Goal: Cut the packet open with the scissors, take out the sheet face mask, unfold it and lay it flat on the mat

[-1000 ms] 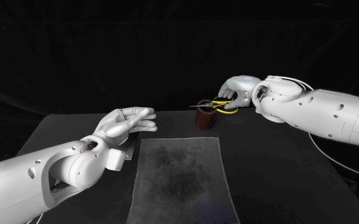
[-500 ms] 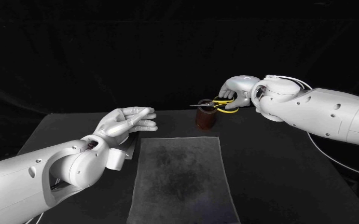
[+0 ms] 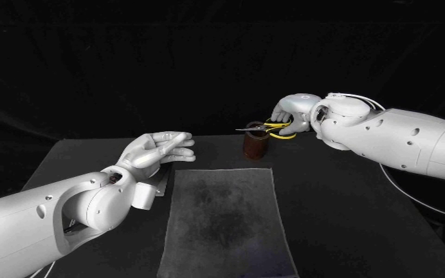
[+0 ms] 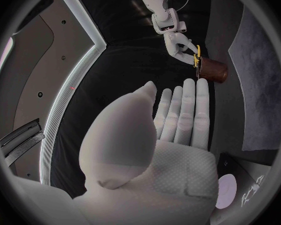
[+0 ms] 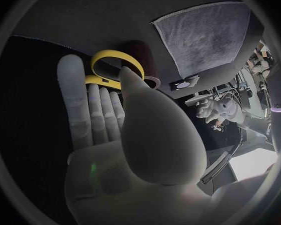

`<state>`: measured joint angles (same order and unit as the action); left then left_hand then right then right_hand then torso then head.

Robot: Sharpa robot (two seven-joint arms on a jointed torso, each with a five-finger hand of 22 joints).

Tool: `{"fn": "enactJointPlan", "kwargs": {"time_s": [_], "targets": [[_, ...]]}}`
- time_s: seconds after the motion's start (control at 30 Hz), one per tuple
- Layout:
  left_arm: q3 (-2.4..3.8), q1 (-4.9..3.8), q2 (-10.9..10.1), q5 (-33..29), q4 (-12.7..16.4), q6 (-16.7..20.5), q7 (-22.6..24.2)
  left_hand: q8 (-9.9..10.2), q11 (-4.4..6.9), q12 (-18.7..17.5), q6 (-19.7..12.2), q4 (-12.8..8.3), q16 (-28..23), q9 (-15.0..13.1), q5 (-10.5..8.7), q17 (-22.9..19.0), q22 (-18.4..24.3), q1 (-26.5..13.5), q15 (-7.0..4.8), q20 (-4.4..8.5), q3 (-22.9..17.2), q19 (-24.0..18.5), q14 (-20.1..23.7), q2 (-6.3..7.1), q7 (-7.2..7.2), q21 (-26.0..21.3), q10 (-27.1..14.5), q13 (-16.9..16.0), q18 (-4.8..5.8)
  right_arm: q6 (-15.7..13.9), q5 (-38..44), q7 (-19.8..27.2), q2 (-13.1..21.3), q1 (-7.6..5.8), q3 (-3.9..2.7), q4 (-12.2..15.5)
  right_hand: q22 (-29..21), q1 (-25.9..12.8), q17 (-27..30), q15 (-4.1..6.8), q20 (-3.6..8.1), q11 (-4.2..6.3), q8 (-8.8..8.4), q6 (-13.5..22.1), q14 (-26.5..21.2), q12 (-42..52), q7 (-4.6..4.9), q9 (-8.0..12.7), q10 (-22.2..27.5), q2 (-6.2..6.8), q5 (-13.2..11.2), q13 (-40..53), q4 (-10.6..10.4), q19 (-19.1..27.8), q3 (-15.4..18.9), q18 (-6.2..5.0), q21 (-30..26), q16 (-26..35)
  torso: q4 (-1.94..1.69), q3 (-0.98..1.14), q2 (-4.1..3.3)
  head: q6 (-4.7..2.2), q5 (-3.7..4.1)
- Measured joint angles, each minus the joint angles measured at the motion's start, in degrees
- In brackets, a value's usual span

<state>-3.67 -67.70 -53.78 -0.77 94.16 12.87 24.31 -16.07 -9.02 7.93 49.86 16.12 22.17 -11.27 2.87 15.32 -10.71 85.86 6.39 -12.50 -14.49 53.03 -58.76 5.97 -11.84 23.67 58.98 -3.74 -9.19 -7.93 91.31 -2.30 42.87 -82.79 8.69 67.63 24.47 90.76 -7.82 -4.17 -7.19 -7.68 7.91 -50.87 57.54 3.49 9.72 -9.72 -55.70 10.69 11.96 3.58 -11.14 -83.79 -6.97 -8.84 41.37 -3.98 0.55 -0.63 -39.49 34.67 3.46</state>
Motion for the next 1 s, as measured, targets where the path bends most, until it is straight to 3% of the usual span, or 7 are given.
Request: {"fn": "enactJointPlan", "kwargs": {"time_s": [0.6, 0.73, 1.0], "targets": [[0.0, 0.0, 0.01, 0.0, -0.15, -0.09, -0.15, 0.0, 0.0, 0.0, 0.0, 0.0, 0.0, 0.0, 0.0, -0.02, 0.0, 0.0, 0.0, 0.0, 0.0, 0.0, 0.0, 0.0, 0.01, 0.0, 0.0, 0.0, 0.04, 0.81, 0.26, 0.04, -0.28, 0.08, 0.02, -0.43, 0.71, -0.21, 0.07, -0.01, 0.0, -0.2, 0.0, -0.47, 1.23, 0.0, -0.03, -0.08, -0.81, -0.21, 0.0, 0.04, 0.71, 0.02, -1.03, 0.03, 0.45, -0.21, 0.01, -0.02, -0.08, 0.02, -0.07], [0.0, 0.0, 0.02, 0.0, -0.23, -0.11, -0.18, 0.0, 0.0, 0.0, 0.0, 0.0, 0.0, 0.0, 0.0, -0.02, 0.0, 0.0, 0.0, 0.0, 0.0, 0.0, 0.0, 0.0, 0.01, 0.0, 0.0, 0.0, -0.57, 0.97, 0.32, 0.03, -0.44, 0.08, 0.02, -0.57, 0.8, -0.45, 0.07, -0.01, 0.0, 0.01, 0.0, -0.47, 1.23, 0.0, -0.04, -0.08, -1.01, -0.45, 0.0, 0.04, 0.71, 0.03, -1.03, 0.03, 0.67, -0.21, 0.0, -0.03, -0.11, -0.03, -0.08], [0.0, -0.01, 0.03, 0.01, -0.25, -0.15, -0.22, 0.0, 0.0, -0.23, 0.01, 0.24, -0.34, 0.0, 0.0, 0.08, 0.08, 0.0, 0.0, 0.0, -0.24, 0.0, 0.0, 0.0, 0.01, 0.0, 0.0, 0.0, -0.59, 1.22, 0.6, -0.04, -0.9, 0.09, 0.03, -0.93, 0.91, -0.21, 0.14, -0.35, -0.08, -0.53, 0.0, -0.47, 1.97, 0.0, -0.04, -0.08, -1.55, -0.68, 0.0, 0.03, 1.26, 0.12, -2.08, 0.04, 0.67, -0.4, 0.02, -0.05, -0.18, -0.08, -0.12]]}}
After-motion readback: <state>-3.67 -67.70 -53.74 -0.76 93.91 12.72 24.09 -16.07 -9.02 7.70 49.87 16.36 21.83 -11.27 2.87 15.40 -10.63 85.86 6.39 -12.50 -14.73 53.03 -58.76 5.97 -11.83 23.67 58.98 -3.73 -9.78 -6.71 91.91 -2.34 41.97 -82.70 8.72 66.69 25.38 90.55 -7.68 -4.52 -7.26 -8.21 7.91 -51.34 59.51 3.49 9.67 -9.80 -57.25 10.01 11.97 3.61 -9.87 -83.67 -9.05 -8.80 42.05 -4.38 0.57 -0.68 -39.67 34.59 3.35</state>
